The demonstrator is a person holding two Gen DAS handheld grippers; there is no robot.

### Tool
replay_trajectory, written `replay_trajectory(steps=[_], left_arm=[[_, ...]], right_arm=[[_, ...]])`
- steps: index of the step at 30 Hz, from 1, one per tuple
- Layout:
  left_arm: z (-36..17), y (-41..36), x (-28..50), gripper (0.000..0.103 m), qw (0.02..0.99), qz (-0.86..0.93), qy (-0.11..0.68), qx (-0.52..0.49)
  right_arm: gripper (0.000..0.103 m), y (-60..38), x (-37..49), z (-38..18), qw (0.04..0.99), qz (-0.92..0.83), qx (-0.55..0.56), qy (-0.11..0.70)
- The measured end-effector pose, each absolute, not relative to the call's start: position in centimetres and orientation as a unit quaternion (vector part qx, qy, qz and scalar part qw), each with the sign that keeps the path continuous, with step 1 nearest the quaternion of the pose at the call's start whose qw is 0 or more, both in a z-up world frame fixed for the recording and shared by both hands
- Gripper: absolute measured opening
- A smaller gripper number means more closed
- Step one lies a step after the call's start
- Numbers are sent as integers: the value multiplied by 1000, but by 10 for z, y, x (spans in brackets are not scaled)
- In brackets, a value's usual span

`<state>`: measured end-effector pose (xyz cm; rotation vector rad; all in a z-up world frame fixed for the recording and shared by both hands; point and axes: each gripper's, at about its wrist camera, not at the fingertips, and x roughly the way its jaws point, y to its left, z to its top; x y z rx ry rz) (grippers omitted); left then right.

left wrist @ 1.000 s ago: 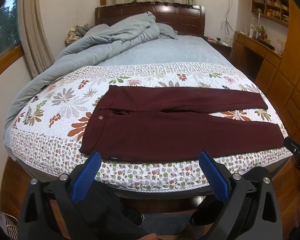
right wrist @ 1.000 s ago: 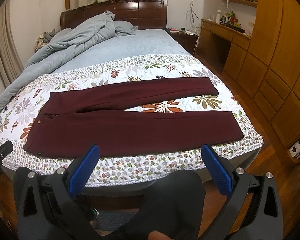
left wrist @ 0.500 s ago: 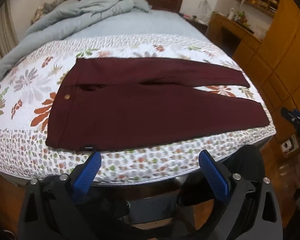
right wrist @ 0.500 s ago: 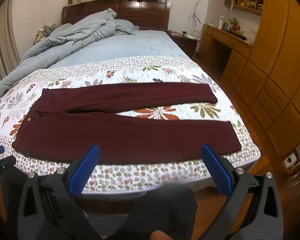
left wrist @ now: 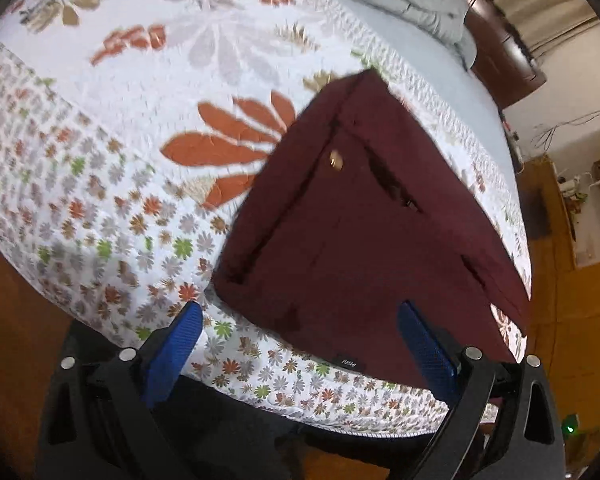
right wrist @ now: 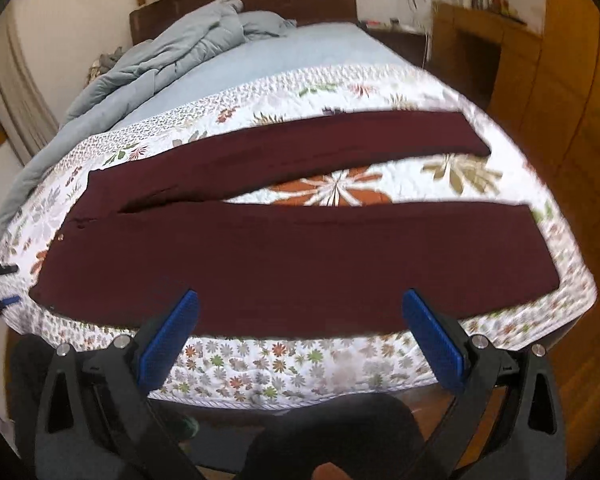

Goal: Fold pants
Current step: 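Move both grippers toward the trouser leg ends and lower onto the hems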

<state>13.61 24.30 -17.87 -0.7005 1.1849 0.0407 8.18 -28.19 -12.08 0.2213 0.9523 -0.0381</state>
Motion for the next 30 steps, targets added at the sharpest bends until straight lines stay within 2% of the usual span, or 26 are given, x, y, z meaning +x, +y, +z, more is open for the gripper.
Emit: replay_trajectory(steps=[10,15,19,22,26,30], left_arm=[[-227,218,166,98,757,49,615,-213],[-239,218,166,99,743,60,631,-213],[-244,221,169,99,741,57,639,-201],[-231,233,174,98,743,63,635,-202],[-180,230,201,98,797,11,573,-188],[-144,217,262,98,844,-65,512,-146]], right_arm=[[101,-305,102,-165,848,17,182,498],[101,-338,118,-189,845,-2,171,507],[101,-360,122,-223,822,5,159,546],[101,-350,120,-213,822,27,110,557],[101,-362,129,-187,832,66,148,531],[101,-394,162,-193,809,73,207,545]])
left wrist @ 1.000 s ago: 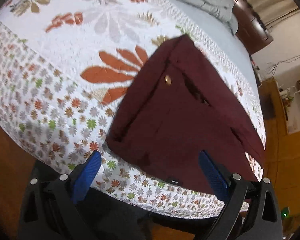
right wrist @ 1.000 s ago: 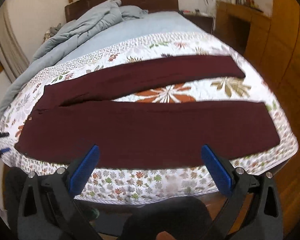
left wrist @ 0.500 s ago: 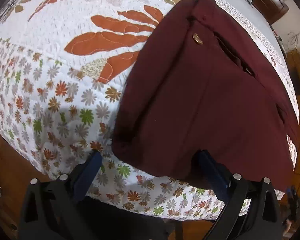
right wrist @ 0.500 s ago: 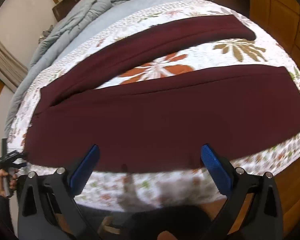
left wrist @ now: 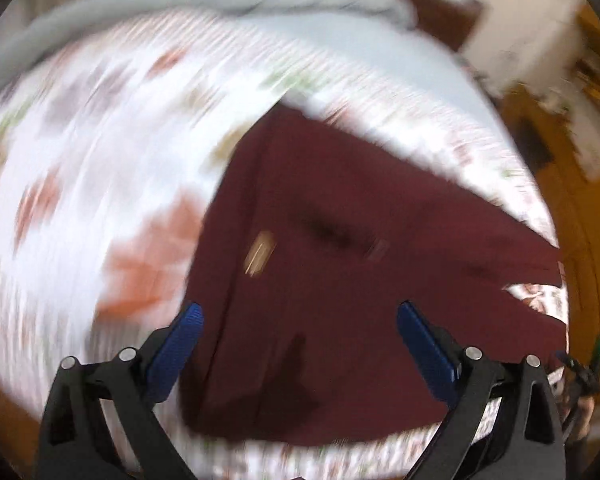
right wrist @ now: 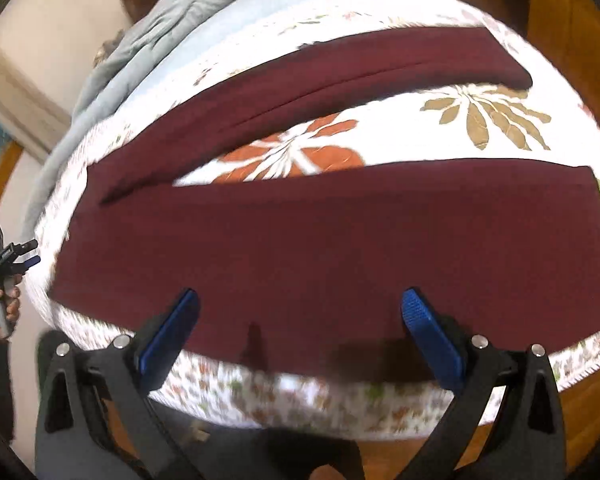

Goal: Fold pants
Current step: 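Move both grippers toward the trouser leg ends and lower onto the hems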

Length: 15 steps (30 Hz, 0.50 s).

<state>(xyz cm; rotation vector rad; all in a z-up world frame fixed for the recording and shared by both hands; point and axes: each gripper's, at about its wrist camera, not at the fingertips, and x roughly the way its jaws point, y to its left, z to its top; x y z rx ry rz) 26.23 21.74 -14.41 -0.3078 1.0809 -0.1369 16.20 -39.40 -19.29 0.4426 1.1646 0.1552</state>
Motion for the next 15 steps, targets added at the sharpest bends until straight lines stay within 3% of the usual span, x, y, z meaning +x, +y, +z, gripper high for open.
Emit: replay_trajectory(steps=[8,15], left_arm=[[-172,225,452,98,816,-115,561,-81],[-229,221,508,98,778,-158,604,-71]], right_arm=[[101,-409,203,-186,789,109,230,559],[101,-407,238,-189,777,144,250,559]])
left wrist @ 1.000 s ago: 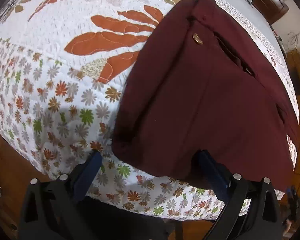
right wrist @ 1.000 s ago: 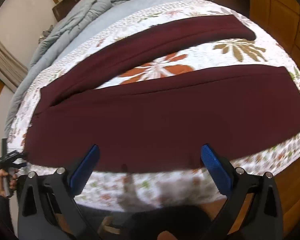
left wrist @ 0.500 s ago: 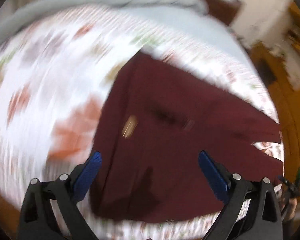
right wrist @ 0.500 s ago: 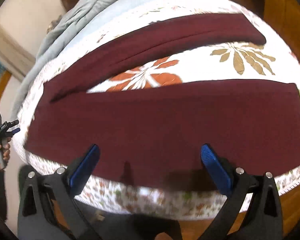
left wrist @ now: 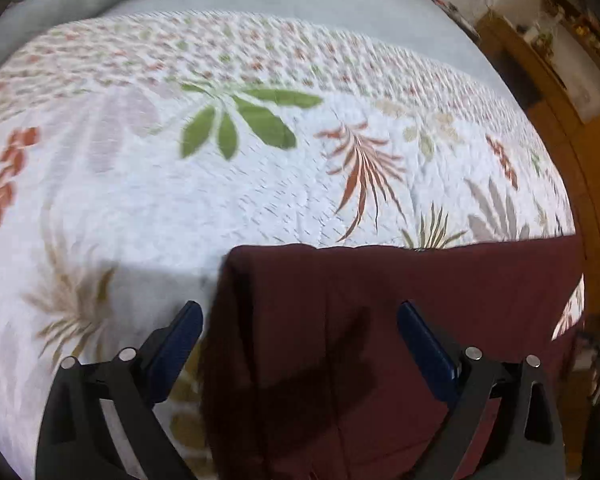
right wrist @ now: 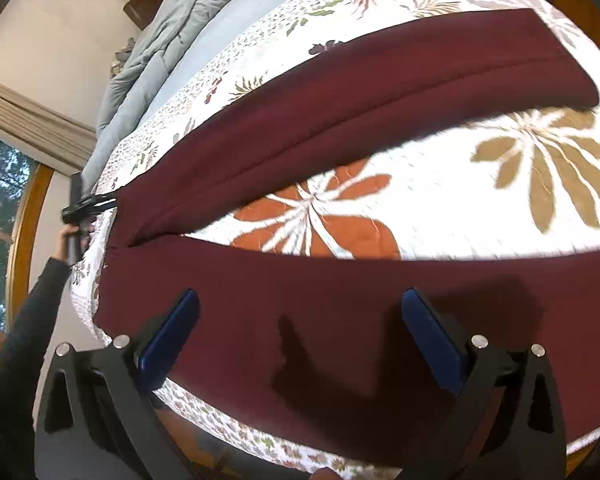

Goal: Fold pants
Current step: 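Move both grippers toward the trouser leg ends and lower onto the hems, then close the left gripper on one hem while the right gripper grasps the other hem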

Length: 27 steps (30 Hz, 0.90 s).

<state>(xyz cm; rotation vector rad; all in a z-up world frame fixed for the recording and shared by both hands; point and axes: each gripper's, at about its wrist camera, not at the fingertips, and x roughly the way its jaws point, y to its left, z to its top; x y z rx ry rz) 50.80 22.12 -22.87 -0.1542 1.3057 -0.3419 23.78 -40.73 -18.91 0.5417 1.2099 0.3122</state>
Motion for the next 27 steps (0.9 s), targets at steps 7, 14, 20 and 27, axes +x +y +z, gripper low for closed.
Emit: replay_trajectory(steps=[7,14,20,27], left_arm=[[-243,222,499,95,766,-157,620,-61],[-237,233,493,53,776,-143,611,-65],[-238,223,508,72,760,-151,629,-71],[-243,214,522,80,755,-150,636,-53]], right_arm=[[101,-465,279,-177,777,134,291,541],[101,-553,317,-168,778,113,346,512],[101,-609,362,-175,776,99,359,510],[101,-634,397,-209,757,101,327,557]])
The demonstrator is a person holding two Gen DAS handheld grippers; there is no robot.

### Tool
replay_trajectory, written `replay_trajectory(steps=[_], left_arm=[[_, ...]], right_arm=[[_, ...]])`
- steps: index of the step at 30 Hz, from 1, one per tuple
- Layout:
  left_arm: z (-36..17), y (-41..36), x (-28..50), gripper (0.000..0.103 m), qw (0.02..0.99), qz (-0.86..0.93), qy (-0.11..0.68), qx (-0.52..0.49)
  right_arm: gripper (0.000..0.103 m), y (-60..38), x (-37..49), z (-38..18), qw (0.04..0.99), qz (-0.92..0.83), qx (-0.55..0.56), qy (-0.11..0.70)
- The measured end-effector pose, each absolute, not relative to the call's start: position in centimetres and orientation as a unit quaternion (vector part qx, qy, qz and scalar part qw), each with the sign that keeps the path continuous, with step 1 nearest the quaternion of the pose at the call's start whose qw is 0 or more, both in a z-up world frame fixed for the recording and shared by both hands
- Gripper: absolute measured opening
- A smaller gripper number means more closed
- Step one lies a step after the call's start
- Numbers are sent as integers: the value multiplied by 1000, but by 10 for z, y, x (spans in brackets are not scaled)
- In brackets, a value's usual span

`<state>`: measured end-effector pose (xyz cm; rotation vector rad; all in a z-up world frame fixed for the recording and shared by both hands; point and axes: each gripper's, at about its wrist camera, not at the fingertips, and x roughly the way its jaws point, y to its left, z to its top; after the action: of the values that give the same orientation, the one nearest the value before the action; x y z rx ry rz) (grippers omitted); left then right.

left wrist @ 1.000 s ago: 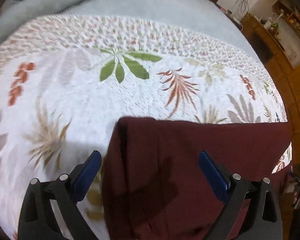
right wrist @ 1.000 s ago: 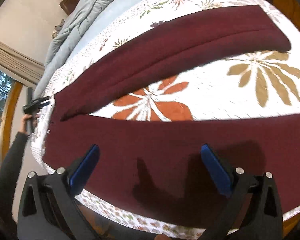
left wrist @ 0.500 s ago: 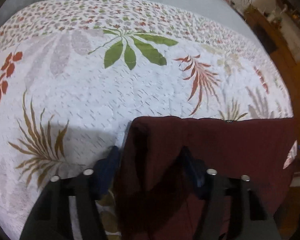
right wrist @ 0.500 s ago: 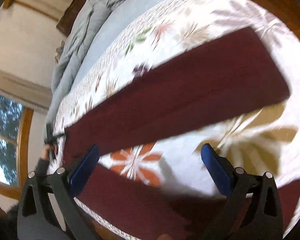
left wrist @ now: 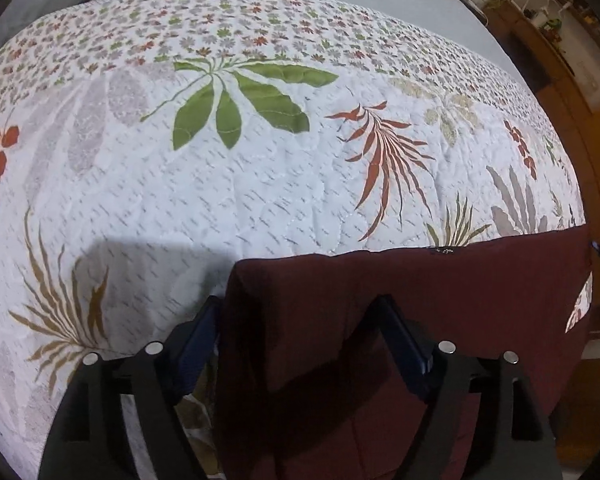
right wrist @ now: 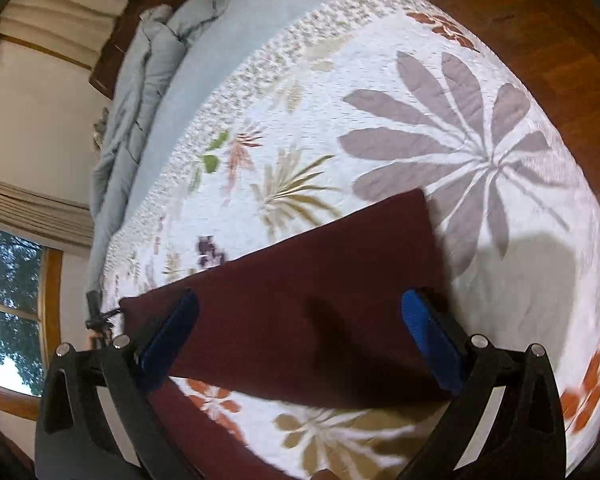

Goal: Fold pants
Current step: 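Close the left gripper on one hem while the right gripper grasps the other hem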

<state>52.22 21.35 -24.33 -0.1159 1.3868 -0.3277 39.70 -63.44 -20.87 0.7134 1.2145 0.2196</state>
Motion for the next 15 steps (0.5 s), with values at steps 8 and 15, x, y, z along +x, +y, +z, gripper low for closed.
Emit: replay_trajectory(steps=[8,15], left_arm=[[-237,219,521,43,765,-142,626,-52],[-244,218,522,42,772,-128,619,-65]], right_arm=[[101,-657,421,-227,756,91,287,581],[101,-651,431,-244,747,142,285,584]])
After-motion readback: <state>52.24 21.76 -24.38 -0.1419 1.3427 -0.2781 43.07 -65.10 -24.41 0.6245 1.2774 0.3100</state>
